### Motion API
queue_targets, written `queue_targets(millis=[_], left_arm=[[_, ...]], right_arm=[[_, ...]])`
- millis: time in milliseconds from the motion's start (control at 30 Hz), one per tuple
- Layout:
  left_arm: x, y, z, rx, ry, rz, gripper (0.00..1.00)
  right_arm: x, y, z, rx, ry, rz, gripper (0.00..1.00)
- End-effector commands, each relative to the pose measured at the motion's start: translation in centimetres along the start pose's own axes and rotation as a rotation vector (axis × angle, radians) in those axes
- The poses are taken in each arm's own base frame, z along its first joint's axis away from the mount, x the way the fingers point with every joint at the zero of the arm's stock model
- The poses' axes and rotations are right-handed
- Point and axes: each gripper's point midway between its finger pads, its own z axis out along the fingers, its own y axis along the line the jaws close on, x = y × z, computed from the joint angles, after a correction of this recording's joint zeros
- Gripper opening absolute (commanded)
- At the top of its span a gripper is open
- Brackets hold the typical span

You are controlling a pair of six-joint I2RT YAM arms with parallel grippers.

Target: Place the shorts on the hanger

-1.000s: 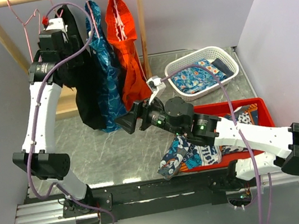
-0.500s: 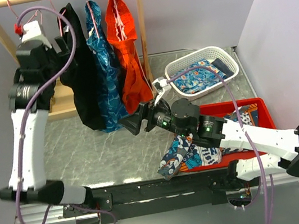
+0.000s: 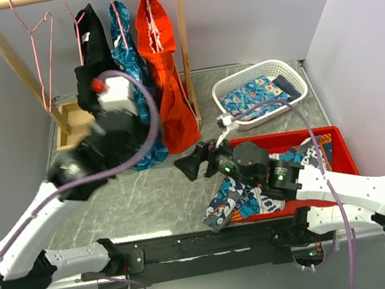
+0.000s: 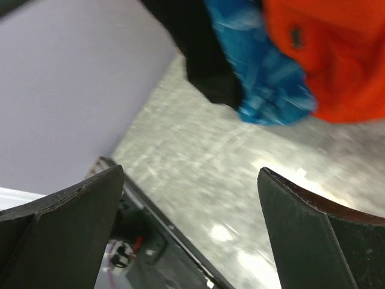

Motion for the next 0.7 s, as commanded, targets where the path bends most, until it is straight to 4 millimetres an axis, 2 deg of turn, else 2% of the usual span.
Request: queue_targets(millis=[0, 67, 100, 167, 200, 233, 267, 300, 333, 367, 500, 667], left_arm=[[6.2, -1.8, -0.3, -0.051, 0.062, 0.021, 0.96], [8.1, -2.5, -0.3, -0.021, 0.093, -0.018, 0.96], [9.7, -2.9, -0.2, 0.018, 0.119, -0.032, 0.97], [11.1, -3.6, -0.2, 0.068, 0.138, -0.069, 0.96], [12.9, -3.5, -0.3, 0.096, 0.168, -0.063, 0.96], [12.9, -4.0, -0.2, 0.123, 0.150, -0.091, 0.96], [13.5, -4.1, -0.2, 0.136, 0.153, -0.106, 0.96], [15.3, -4.0, -0.3, 0.165, 0.185, -0.102, 0.96], [15.5, -4.6, -0.2, 0.191, 0.177, -0.131, 0.96], [16.9, -4.4, -0.1, 0.194, 0.200, -0.127, 0.96], [18.8, -4.3, -0.1, 0.214, 0.225, -0.131, 0.96], [20.4, -4.5, 0.1, 0.218, 0.272, -0.101, 0.97]], right_arm=[[-0.5, -3.0, -1.6, 0.081, -0.067, 0.045, 0.99], [0.3, -4.1, -2.6, 0.094, -0.068, 0.079, 0.99], [0.5, -4.7, -3.0, 0.108, -0.077, 0.090, 0.99], [1.4, -6.0, -4.1, 0.127, -0.077, 0.108, 0.99], [1.7, -6.8, -4.5, 0.149, -0.079, 0.108, 0.99], [2.3, -8.1, -5.3, 0.191, -0.076, 0.110, 0.99], [2.4, -8.6, -5.7, 0.205, -0.078, 0.114, 0.99], [2.6, -9.0, -6.1, 0.216, -0.078, 0.116, 1.00], [2.9, -9.5, -6.8, 0.228, -0.068, 0.125, 1.00], [3.1, -9.6, -7.1, 0.227, -0.060, 0.125, 1.00], [3.6, -11.2, -8.9, 0.294, -0.022, 0.106, 1.00], [2.9, -9.9, -10.1, 0.234, -0.012, 0.123, 1.00]])
